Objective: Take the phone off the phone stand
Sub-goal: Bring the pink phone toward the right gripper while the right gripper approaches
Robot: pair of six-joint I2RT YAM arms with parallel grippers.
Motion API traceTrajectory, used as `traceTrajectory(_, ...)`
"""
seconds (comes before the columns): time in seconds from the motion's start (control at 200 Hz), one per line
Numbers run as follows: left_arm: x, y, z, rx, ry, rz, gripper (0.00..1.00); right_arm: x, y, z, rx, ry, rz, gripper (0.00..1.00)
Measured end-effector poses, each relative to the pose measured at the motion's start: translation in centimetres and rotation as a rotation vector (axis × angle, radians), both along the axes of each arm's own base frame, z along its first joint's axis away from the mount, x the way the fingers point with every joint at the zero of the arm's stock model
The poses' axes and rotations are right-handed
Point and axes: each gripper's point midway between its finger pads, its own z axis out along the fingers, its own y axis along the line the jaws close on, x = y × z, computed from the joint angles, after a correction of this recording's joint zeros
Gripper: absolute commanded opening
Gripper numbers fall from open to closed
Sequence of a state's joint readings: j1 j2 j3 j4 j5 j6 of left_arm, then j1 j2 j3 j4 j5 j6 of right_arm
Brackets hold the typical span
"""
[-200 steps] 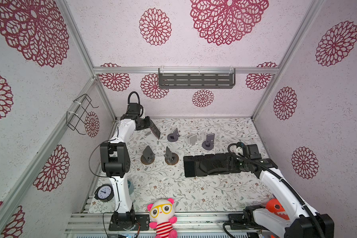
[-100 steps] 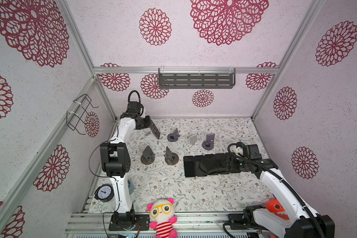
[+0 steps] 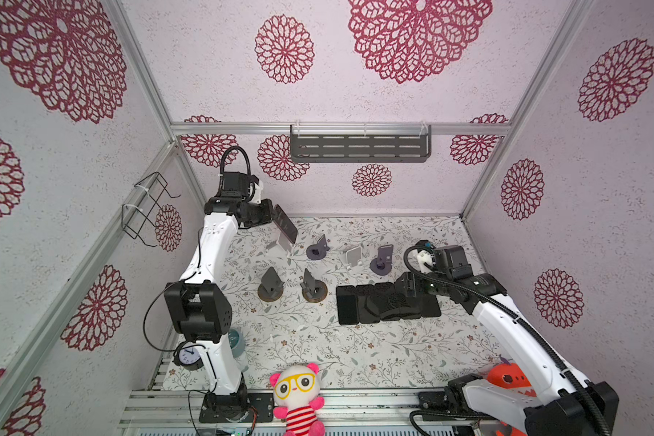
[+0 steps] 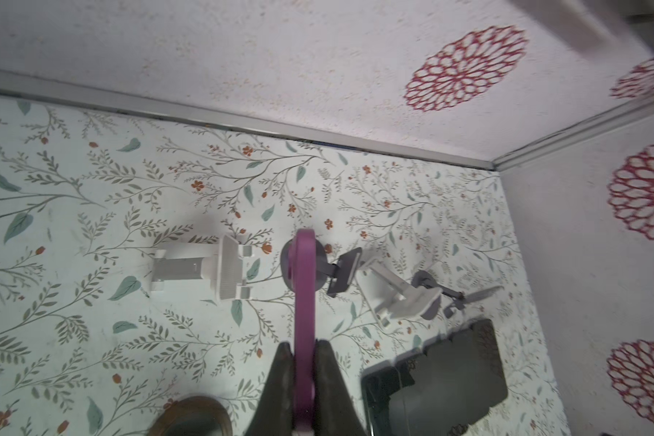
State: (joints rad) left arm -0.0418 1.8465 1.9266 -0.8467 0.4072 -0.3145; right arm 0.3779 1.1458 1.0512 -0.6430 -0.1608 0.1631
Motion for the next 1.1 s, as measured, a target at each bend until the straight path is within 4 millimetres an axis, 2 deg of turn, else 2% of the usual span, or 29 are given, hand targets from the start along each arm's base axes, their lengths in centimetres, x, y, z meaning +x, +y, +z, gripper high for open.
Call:
traceTrajectory(0.085,-2.1,-1.6,2.0,-0.072,-0.031,-0.056,0.00,-0.2,2.0,1.2,-0.014,-0.022,0.071,0.72)
traceTrajectory(0.185,-3.7,-4.1,2.6,-0.181,-0.008,-0.148,0.00,-0.4,3.9,2.7,-0.037,-0.050,0.130,0.72)
traceTrajectory(0.25,-4.4,-5.8,1.5,-0.239,0.037,-0.212,0.00,-0.4,5.0,3.4,-0.058,-0.061,0.160,0.72)
traceTrajectory(0.325,-5.4,-8.0,-1.0,-0.305,0.120,-0.274,0.00,-0.5,6.1,3.7,-0.091,-0.064,0.194,0.71)
traceTrajectory(0.435,-7.4,-11.0,-4.8,-0.374,0.254,-0.350,0.00,-0.5,7.5,3.4,-0.156,-0.042,0.238,0.71)
traceTrajectory(0.535,-8.9,-13.1,-6.7,-0.424,0.334,-0.417,0.00,-0.5,8.5,3.0,-0.207,-0.018,0.273,0.72)
traceTrajectory(0.741,-11.0,-16.3,-7.1,-0.496,0.384,-0.547,0.00,-0.5,10.1,2.4,-0.284,0.014,0.353,0.82)
traceTrajectory(0.841,-11.7,-17.2,-7.4,-0.518,0.401,-0.593,0.00,-0.3,10.8,2.7,-0.299,0.023,0.384,0.86)
traceTrajectory(0.961,-12.2,-18.3,-8.8,-0.527,0.448,-0.617,0.00,0.2,11.8,3.0,-0.288,0.036,0.399,0.87)
traceTrajectory(1.101,-12.6,-19.0,-9.1,-0.532,0.465,-0.637,0.00,0.9,12.9,2.2,-0.283,0.066,0.414,0.90)
